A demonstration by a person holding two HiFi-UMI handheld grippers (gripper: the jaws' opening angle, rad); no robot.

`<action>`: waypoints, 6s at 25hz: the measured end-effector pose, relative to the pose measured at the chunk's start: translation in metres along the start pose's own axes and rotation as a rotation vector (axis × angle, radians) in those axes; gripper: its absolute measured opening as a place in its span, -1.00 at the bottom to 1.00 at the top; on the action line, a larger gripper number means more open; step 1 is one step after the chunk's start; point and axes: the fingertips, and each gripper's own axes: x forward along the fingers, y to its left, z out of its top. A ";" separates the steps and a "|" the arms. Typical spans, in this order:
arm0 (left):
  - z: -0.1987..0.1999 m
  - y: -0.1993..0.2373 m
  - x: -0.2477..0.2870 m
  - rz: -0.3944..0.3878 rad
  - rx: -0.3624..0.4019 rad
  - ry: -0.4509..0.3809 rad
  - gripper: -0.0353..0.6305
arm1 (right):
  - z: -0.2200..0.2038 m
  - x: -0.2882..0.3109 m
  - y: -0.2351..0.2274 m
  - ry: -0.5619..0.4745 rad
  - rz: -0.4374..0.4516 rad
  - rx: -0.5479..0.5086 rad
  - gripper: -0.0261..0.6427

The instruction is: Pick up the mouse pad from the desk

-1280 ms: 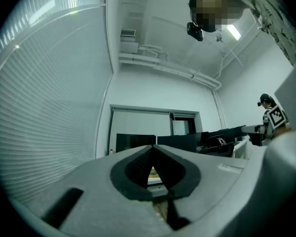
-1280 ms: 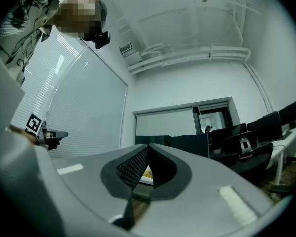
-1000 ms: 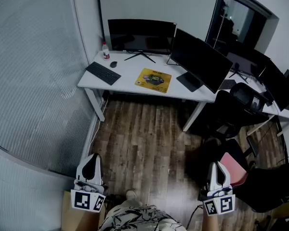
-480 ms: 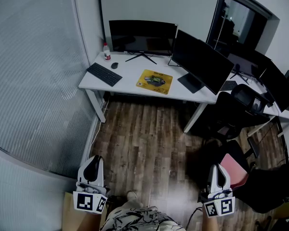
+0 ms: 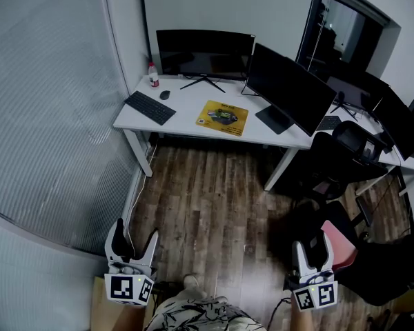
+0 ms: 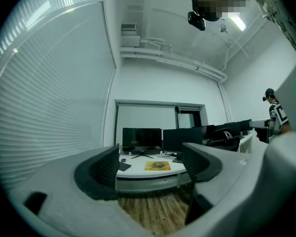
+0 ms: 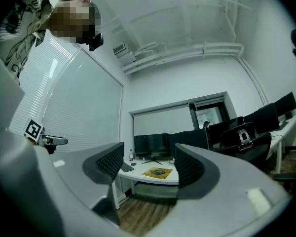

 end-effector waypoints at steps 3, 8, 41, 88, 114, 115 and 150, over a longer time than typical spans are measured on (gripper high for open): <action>0.000 0.004 0.004 0.001 -0.010 0.005 0.40 | -0.002 0.007 0.003 0.008 0.007 0.000 0.19; -0.002 0.017 0.010 -0.004 -0.014 0.019 0.48 | -0.004 0.023 0.016 0.016 0.016 -0.012 0.25; -0.036 0.074 0.163 -0.107 -0.048 0.067 0.55 | -0.039 0.167 0.004 0.029 -0.056 -0.014 0.33; -0.052 0.100 0.552 -0.103 -0.057 0.088 0.58 | -0.073 0.522 -0.155 0.038 -0.045 0.002 0.33; -0.106 0.128 0.757 -0.330 -0.097 0.249 0.58 | -0.127 0.671 -0.189 0.164 -0.234 0.016 0.33; -0.110 0.124 0.764 -0.330 -0.106 0.259 0.58 | -0.133 0.678 -0.194 0.174 -0.230 0.023 0.33; -0.398 0.046 0.818 -0.546 0.044 0.878 0.57 | -0.460 0.724 -0.210 0.873 -0.094 0.173 0.33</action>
